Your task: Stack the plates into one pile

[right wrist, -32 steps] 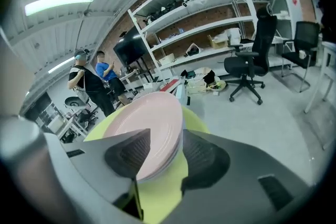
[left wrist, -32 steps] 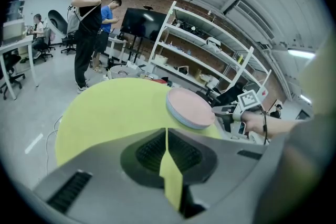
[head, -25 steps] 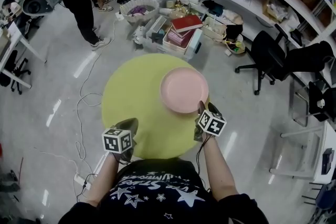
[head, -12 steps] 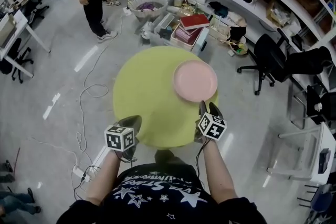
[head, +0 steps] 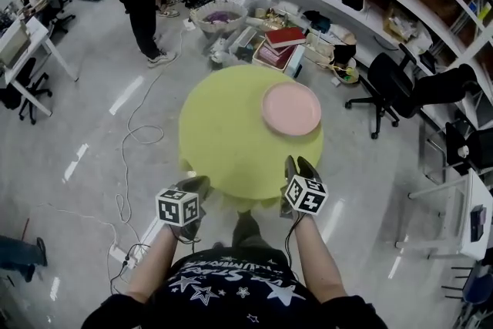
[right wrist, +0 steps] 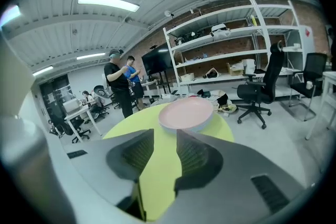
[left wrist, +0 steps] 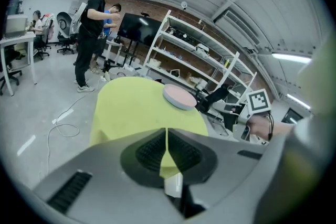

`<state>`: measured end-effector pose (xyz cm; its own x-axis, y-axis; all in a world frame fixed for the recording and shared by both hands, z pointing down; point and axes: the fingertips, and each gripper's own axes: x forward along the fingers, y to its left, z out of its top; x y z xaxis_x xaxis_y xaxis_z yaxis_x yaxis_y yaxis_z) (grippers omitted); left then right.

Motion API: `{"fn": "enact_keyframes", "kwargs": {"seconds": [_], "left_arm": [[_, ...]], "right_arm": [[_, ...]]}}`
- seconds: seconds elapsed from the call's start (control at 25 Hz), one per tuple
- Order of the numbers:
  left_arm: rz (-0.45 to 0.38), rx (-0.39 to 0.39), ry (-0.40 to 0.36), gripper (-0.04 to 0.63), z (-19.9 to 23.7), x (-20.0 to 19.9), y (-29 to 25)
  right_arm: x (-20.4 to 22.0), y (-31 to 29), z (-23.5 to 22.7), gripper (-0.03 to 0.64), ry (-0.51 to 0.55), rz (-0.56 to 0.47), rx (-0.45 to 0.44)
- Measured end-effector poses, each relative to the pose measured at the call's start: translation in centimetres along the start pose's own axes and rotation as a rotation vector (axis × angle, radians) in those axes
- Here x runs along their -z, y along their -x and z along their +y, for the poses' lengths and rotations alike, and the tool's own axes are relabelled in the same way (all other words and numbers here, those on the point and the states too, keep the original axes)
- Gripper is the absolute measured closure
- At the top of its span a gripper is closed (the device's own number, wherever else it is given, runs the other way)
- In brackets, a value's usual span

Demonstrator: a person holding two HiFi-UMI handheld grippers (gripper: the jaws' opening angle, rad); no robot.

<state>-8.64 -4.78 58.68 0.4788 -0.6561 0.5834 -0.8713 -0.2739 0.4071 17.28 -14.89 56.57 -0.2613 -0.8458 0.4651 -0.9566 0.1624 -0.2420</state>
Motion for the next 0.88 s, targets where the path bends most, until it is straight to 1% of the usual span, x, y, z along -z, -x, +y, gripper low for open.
{"fn": "enact_keyframes", "kwargs": {"seconds": [0.12, 0.24, 0.52, 0.72, 0.88], "left_arm": [[0.0, 0.01, -0.01, 0.572, -0.1, 1.7, 1.9], [0.001, 0.012, -0.023, 0.572, 0.2, 3.3, 3.7], [-0.017, 0.018, -0.055, 0.572, 0.0, 5.0, 7.0], [-0.038, 0.048, -0.062, 0.572, -1.0, 5.3, 8.3], [-0.017, 0.072, -0.058, 0.572, -2.1, 6.8, 8.1]], "right_arm": [[2.1, 2.3, 1.6, 0.547, 0.0, 0.015, -0.016], [4.0, 4.2, 3.4, 0.58, 0.005, 0.018, -0.036], [6.5, 8.2, 6.7, 0.603, 0.036, 0.018, -0.073], [7.3, 10.8, 7.5, 0.603, 0.052, 0.012, -0.076], [8.0, 12.9, 7.2, 0.603, 0.055, 0.015, -0.064]]}}
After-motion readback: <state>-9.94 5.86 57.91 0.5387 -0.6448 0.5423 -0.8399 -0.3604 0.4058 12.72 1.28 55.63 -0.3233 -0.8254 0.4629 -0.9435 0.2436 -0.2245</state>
